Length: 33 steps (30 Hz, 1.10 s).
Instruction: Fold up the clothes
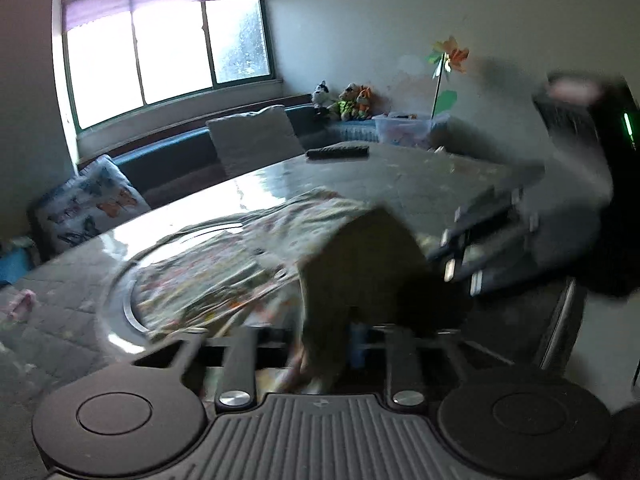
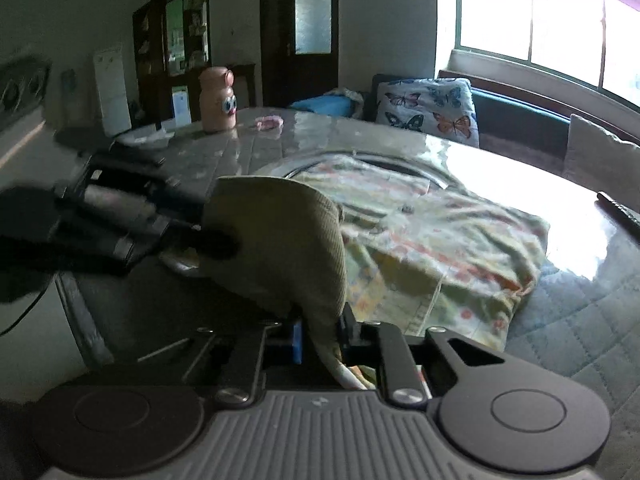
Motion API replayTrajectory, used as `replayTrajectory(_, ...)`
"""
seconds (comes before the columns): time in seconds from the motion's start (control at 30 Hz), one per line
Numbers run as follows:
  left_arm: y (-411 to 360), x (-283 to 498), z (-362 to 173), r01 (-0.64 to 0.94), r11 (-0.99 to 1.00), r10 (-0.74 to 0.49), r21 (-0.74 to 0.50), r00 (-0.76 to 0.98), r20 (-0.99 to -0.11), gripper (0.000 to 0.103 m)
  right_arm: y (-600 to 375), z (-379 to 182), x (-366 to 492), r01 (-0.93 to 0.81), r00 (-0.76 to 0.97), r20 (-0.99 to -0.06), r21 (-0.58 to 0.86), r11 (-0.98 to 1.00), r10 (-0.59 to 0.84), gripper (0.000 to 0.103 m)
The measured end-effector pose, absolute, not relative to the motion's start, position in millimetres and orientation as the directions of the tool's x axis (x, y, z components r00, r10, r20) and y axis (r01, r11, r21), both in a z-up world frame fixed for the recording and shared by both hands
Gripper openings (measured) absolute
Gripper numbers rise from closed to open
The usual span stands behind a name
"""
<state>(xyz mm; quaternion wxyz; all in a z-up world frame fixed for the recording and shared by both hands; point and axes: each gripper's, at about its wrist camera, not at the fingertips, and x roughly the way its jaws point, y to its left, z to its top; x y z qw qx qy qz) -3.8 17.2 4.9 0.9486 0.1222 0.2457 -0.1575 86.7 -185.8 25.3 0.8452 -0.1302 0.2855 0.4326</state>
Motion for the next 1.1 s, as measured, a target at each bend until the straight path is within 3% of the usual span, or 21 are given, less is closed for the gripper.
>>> replayTrajectory(0.13,24.9,-17.1,-5.6,0.314,0.916,-0.152,0.249,0.848,-0.507,0.051,-190.7,39.4,92.6,-0.788,0.486,-0.558,0.054,0.613,0.673,0.013)
replayTrajectory(0.33,38.0,-15.3,-19.8,0.226,0.908,-0.029,0.352,0.874,-0.485,0.05,-191.0,48.5,94.8,-0.773,0.515,-0.533,0.051,0.633,0.671,0.011)
replayTrajectory(0.37,39.3,-13.8,-21.6,0.215,0.906,-0.016,0.365,0.878,-0.479,0.042,-191.1,48.6,94.7,-0.771,0.517,-0.532,0.053,0.635,0.671,0.01)
replayTrajectory(0.4,39.9,-12.3,-22.8,0.212,0.905,-0.013,0.37,0.881,-0.472,0.028,-191.4,48.3,94.0,-0.769,0.519,-0.53,0.053,0.637,0.671,0.01)
replayTrajectory(0.5,41.2,-15.2,-21.2,0.211,0.909,-0.023,0.359,0.886,-0.463,0.012,-193.5,48.0,90.2,-0.765,0.529,-0.521,0.049,0.642,0.67,0.009)
replayTrajectory(0.57,40.2,-22.4,-15.7,0.212,0.91,-0.032,0.356,0.892,-0.45,0.01,-196.7,50.8,85.6,-0.763,0.537,-0.512,0.043,0.645,0.67,0.009)
replayTrajectory(0.93,20.8,-110.2,40.4,0.352,0.897,-0.175,0.269,0.839,-0.515,0.01,-238.2,92.0,21.8,-0.819,0.473,-0.507,0.047,0.572,0.72,0.008)
replayTrajectory(1.1,31.8,-96.3,49.9,0.332,0.92,-0.182,0.209,0.833,-0.523,0.01,-237.3,103.0,23.4,-0.827,0.465,-0.512,0.041,0.561,0.723,0.008)
